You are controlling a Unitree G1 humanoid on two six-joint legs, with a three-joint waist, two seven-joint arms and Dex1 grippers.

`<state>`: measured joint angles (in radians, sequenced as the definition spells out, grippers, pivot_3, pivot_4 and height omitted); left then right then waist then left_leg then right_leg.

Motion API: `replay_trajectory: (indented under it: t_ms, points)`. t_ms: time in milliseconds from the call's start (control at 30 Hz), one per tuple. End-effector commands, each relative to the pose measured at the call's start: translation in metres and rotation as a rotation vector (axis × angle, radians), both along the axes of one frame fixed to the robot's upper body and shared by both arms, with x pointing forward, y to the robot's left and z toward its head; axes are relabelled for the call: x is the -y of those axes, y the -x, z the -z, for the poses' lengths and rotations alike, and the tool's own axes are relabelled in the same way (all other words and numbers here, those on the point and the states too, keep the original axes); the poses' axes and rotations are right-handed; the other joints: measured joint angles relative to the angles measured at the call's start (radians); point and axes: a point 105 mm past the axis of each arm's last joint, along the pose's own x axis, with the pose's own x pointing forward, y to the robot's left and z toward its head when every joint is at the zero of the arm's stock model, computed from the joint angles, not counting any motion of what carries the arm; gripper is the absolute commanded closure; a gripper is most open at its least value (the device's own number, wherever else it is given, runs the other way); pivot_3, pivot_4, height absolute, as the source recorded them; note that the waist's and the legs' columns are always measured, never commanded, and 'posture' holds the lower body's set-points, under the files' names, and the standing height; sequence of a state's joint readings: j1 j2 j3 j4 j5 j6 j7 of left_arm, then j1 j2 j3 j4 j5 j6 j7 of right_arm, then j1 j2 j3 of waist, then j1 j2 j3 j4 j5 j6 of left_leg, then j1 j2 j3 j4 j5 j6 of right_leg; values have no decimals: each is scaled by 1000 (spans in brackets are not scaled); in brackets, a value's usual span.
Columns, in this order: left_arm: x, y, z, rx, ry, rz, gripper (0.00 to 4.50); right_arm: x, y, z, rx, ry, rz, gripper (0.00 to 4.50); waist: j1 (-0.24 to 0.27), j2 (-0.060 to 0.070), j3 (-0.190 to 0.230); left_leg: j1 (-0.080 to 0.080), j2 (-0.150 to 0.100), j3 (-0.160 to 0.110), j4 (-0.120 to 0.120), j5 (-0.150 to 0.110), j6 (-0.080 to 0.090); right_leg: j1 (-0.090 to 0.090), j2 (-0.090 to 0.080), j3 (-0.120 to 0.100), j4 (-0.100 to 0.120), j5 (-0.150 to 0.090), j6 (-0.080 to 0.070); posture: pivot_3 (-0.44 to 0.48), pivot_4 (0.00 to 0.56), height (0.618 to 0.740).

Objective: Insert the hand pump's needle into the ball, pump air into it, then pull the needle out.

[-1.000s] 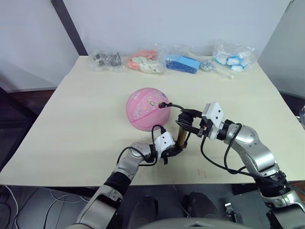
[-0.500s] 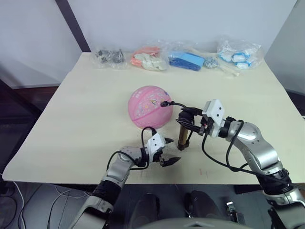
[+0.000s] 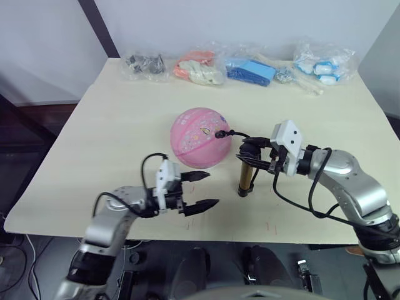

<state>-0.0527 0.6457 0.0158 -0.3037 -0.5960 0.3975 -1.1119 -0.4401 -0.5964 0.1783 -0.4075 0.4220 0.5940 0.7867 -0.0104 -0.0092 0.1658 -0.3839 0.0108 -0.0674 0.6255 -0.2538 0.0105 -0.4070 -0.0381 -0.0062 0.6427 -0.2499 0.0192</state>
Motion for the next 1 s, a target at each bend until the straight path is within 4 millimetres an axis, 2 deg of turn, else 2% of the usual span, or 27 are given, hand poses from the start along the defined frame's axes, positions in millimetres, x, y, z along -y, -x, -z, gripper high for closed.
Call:
replay_trajectory:
  t_ms: [33, 167, 333, 600, 733, 1000]
  points:
    - [-4, 7, -23, 22, 38, 6, 0, 6, 4, -10, 8, 33, -15, 2848, 1, 0, 3, 0, 0, -1, 0, 0, 0, 0, 0, 0, 0, 0, 0, 0, 150, 740]
    - [-13, 12, -49, 40, 45, -28, 0, 10, 7, -22, 21, 75, -30, 2848, -1, -2, 13, -3, -1, -1, 7, 0, 0, 0, -1, 0, 0, 2, 4, 0, 150, 740]
    - [-25, 15, -61, 54, 53, -80, 0, 18, 16, -32, 10, 181, -68, 2848, -1, -2, 16, -8, -2, 0, 10, 0, 0, -4, -2, 1, 0, 4, 6, 0, 150, 740]
    - [-44, 23, -65, 55, 45, -23, 0, 27, 19, -40, 3, 337, -99, 2848, -2, -2, 18, -13, -4, 2, 11, 0, 0, -9, -2, 2, 1, 5, 7, 0, 150, 740]
    - [-56, 24, -61, 52, 21, -12, 0, 22, 19, -38, 34, 413, -157, 2848, -3, -2, 18, -13, -4, 3, 11, 0, 0, -9, -2, 2, 1, 5, 7, 0, 150, 740]
    - [-64, 30, -50, 48, 0, -7, 0, 6, 19, -20, 96, 560, -290, 2848, -4, -2, 18, -13, -3, 5, 13, 0, -1, -9, -3, 4, 1, 6, 8, 0, 150, 740]
